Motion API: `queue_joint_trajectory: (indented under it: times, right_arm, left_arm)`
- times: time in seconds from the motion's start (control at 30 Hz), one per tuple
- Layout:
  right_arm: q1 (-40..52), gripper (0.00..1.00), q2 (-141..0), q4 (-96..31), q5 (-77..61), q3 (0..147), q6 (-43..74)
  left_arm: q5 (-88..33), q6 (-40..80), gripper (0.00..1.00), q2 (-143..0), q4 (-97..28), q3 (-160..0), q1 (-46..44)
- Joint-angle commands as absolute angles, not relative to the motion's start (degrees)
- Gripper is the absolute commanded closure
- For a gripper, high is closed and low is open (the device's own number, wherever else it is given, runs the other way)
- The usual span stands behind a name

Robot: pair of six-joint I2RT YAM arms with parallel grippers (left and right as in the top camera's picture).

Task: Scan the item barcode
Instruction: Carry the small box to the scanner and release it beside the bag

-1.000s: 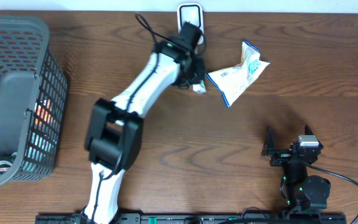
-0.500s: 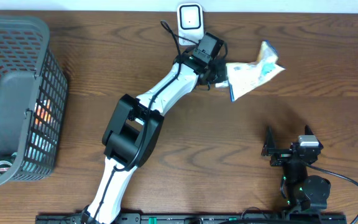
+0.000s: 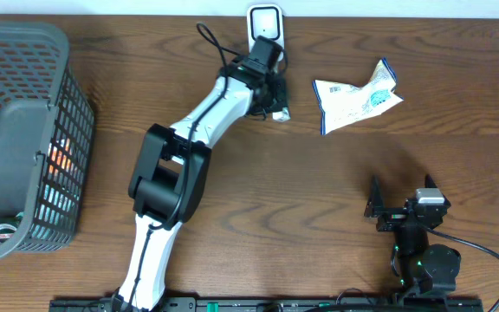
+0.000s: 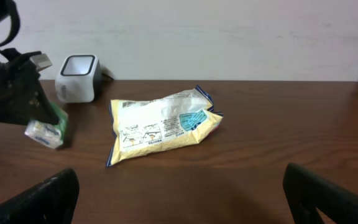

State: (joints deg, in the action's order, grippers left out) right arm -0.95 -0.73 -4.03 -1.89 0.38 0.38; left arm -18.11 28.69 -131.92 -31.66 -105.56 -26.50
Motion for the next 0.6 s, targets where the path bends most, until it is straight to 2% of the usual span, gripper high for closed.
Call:
queue_joint_trajectory:
  times: [0.0, 0.1, 0.13, 0.2, 0.37, 0.43, 0.57]
  right_arm:
    - [-1.23, 0.01, -0.54, -4.27, -2.07, 0.32, 0.58]
    - [-1.23, 0.01, -0.54, -4.27, -2.04, 0.32, 0.58]
    - [-1.23, 0.01, -0.54, -4.27, -2.07, 0.32, 0.58]
    - [-1.23, 0.01, -0.54, -4.27, -2.07, 0.32, 0.58]
    - [-1.23, 0.01, -0.54, -4.27, -2.07, 0.32, 0.58]
    - [-1.23, 0.01, -0.54, -4.27, -2.04, 0.32, 0.58]
    - [-1.23, 0.01, -0.54, -4.27, -2.07, 0.32, 0.58]
  left_arm:
    - [-25.08, 25.5, 0.92, -130.78, -31.79, -106.24, -26.15]
    - [-26.41, 25.52, 0.92, -129.88, -31.62, -106.28, -26.17]
    - [-26.41, 25.52, 0.86, -129.62, -31.62, -106.28, -26.17]
    - [-26.44, 25.52, 0.83, -129.32, -31.64, -106.28, -26.17]
    - [-27.05, 25.54, 0.83, -129.29, -31.62, -106.28, -26.3]
    - [-29.69, 25.54, 0.76, -129.29, -30.5, -106.28, -26.44]
    - [-38.33, 25.58, 0.72, -129.29, -25.98, -106.28, -26.85]
